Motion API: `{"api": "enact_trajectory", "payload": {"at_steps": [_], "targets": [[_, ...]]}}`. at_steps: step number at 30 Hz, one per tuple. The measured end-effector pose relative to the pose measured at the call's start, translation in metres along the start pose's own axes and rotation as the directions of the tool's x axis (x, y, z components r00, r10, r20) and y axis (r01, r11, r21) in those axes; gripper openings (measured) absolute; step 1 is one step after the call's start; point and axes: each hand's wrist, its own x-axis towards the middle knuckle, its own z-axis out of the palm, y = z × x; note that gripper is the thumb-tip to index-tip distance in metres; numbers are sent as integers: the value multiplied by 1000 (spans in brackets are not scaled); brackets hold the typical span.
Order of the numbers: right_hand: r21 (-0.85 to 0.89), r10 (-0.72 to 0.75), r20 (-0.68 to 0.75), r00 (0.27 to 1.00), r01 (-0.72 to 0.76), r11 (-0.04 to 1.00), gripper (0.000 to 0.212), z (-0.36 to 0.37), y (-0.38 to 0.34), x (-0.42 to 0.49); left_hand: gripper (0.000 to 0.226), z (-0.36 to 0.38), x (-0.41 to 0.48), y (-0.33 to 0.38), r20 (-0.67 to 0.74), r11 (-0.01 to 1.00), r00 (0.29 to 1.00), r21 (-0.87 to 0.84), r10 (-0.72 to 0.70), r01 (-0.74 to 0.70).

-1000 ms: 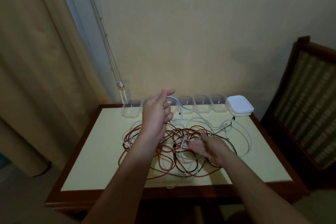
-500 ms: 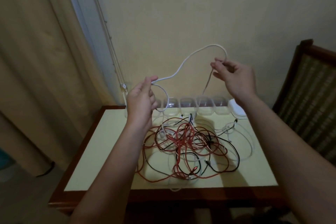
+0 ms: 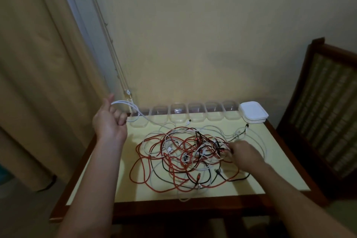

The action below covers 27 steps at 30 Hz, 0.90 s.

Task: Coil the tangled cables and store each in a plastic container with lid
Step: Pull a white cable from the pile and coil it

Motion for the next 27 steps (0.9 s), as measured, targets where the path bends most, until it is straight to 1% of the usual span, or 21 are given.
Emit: {"api": "enact_trajectory", "payload": {"at_steps": [1,3,5,6,7,8,9,10,11,13,14,16,17,18,20,21,23,24,26,27], "targets": [[22,57,50,997,-58,998,27,5,3,-3,25,-3,0,1,-4,1000,1000,1,-18,18],[152,139,139,981,-160,975,35,6,5,-5,23,-8,-1,0,-3,998,999,17,-52,52],[365,199,142,970,-238,900,42,-5,0,-1,19,-12,-4,-5,2,996,997,49,-71,71],[479,211,105,972,-235,845,43,-14,-5,2,18,-12,-5,-8,8,995,997,66,-74,74],[617,232,68,970,-224,755,41,-28,-12,6,19,-12,-6,-11,20,994,997,77,-74,73],[758,249,45,967,-196,622,38,-42,-18,11,21,-11,-8,-14,36,994,997,80,-74,71],[860,259,38,965,-164,484,33,-60,-27,14,23,-9,-9,-17,51,995,996,77,-75,71],[916,265,0,964,-106,387,30,-79,-34,18,25,-8,-11,-19,61,995,995,75,-74,70],[922,276,-83,958,-31,385,28,-97,-41,22,26,-5,-13,-21,68,995,995,81,-71,66],[867,287,-290,913,123,482,25,-128,-49,28,28,-1,-15,-23,81,993,995,103,-61,52],[850,295,-373,880,196,489,21,-139,-50,31,29,1,-17,-24,87,993,994,109,-59,49],[821,308,-508,804,344,456,10,-157,-52,32,29,4,-19,-24,97,993,993,106,-62,51],[791,299,-554,777,379,480,12,-162,-51,31,29,5,-21,-23,103,993,993,103,-64,54],[745,261,-586,767,383,547,16,-165,-48,31,30,7,-23,-23,109,993,992,103,-67,56],[611,186,-585,790,279,741,17,-164,-43,27,30,8,-27,-25,126,991,989,116,-80,65],[539,164,-565,809,212,815,16,-158,-40,24,30,8,-30,-27,140,990,986,124,-91,73],[480,165,-483,860,103,871,16,-139,-33,23,29,9,-37,-32,174,985,977,143,-121,96],[438,184,-417,890,20,899,19,-128,-30,21,27,9,-42,-35,193,982,971,153,-139,110],[299,224,-243,944,-147,943,33,-106,-30,14,26,9,-54,-44,236,974,955,176,-179,139],[291,220,-178,959,-162,943,39,-96,-32,8,26,9,-61,-48,257,970,945,187,-202,156]]}}
